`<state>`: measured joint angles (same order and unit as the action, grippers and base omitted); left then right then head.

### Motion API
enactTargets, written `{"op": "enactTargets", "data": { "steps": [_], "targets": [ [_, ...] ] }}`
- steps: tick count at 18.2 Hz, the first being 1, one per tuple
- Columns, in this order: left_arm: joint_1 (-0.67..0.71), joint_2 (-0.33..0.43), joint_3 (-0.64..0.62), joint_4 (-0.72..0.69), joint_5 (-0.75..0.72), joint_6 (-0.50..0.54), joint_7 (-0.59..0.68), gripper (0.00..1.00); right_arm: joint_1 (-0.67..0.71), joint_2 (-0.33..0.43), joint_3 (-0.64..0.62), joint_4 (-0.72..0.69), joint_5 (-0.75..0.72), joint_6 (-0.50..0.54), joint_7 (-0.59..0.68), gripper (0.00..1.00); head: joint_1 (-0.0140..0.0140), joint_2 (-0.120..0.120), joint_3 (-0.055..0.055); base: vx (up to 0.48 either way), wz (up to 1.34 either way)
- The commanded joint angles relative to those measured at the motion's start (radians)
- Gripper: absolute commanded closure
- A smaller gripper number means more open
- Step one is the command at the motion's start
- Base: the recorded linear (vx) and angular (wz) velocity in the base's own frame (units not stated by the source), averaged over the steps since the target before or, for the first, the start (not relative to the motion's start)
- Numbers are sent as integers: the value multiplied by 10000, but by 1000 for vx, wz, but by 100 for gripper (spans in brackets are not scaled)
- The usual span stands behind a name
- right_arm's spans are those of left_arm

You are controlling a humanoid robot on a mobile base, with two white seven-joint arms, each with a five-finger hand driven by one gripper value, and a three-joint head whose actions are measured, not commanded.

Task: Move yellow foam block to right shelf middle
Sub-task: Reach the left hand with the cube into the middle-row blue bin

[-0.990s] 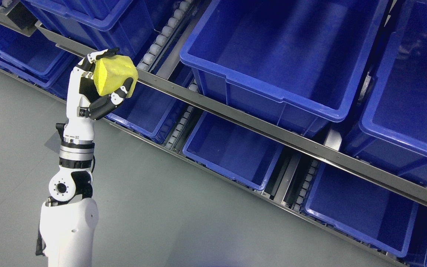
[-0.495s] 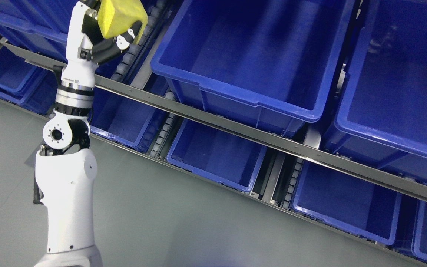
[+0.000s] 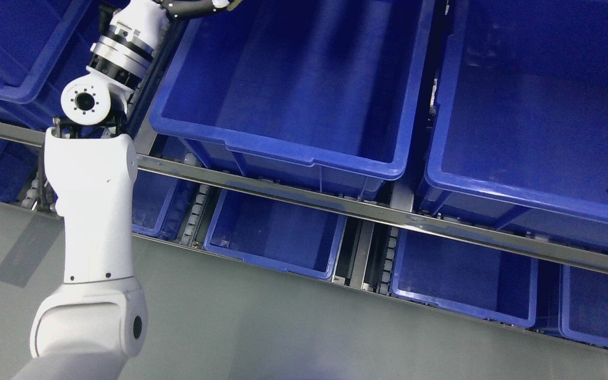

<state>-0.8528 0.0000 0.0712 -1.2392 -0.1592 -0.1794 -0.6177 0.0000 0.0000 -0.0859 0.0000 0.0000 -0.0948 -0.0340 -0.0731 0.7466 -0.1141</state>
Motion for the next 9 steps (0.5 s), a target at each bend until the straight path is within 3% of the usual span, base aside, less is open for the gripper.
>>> {"op": "enactTargets", "data": {
  "steps": [1,7,8,9],
  "targets": [
    [-1182,175,-1109,1532,-1888,889,-1062,99,15,-175,0,-175,31,-3,3,0,0,0,0,47,-218],
    [-1566,323,-2015,1547,-3638,1793,-1601,97,15,-175,0,-175,31,-3,3,0,0,1,0,36,-171],
    [-1611,323,-2062,1547,-3715,1992,-1601,93,15,-175,0,-175,31,-3,3,0,0,1,0,25,-107],
    [-1733,338,-2077,1547,-3746,2298,-1585,81,15,-175,0,-175,31,-18,3,0,0,2,0,26,-101]
  ]
}}
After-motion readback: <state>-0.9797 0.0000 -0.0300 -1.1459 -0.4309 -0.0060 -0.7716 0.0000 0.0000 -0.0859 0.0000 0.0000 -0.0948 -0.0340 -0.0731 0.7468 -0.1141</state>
